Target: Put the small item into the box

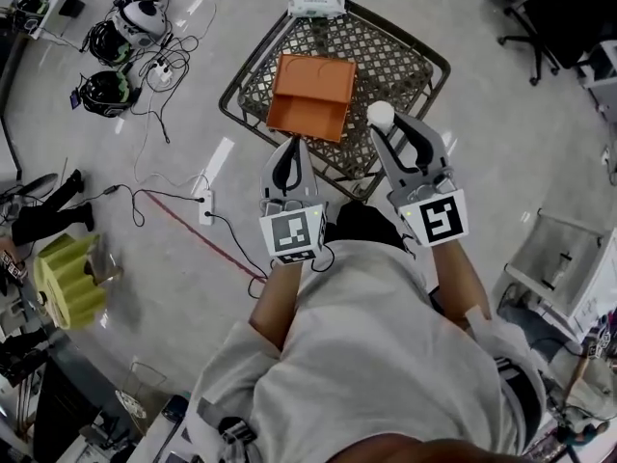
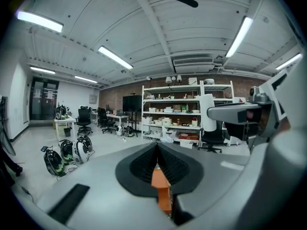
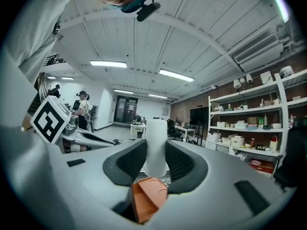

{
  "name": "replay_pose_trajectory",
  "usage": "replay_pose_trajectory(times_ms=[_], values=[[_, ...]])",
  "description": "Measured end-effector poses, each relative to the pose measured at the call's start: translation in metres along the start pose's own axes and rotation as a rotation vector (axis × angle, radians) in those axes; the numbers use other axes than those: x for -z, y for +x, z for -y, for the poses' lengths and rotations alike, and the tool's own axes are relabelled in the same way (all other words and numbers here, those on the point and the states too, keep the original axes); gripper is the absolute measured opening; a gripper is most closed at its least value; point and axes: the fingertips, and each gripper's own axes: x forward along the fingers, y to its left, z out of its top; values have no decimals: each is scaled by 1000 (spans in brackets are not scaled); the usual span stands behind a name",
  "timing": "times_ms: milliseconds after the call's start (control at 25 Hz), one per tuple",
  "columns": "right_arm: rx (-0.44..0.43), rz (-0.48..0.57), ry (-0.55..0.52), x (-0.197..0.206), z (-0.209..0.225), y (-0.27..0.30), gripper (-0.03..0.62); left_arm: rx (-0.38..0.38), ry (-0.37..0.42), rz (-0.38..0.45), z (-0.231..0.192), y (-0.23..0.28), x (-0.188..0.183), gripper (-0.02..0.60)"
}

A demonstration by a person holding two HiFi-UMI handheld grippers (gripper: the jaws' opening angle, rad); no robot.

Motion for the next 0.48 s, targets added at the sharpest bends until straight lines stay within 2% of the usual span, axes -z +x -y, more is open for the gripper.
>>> replay_pose_trajectory(times_ms=[280, 480], values=[[-61, -65, 38, 37, 7, 22, 120, -64, -31, -92, -12, 14, 32, 9], [-108, -114, 31, 60, -5, 44, 120, -80, -43, -111, -27, 20, 56, 9]])
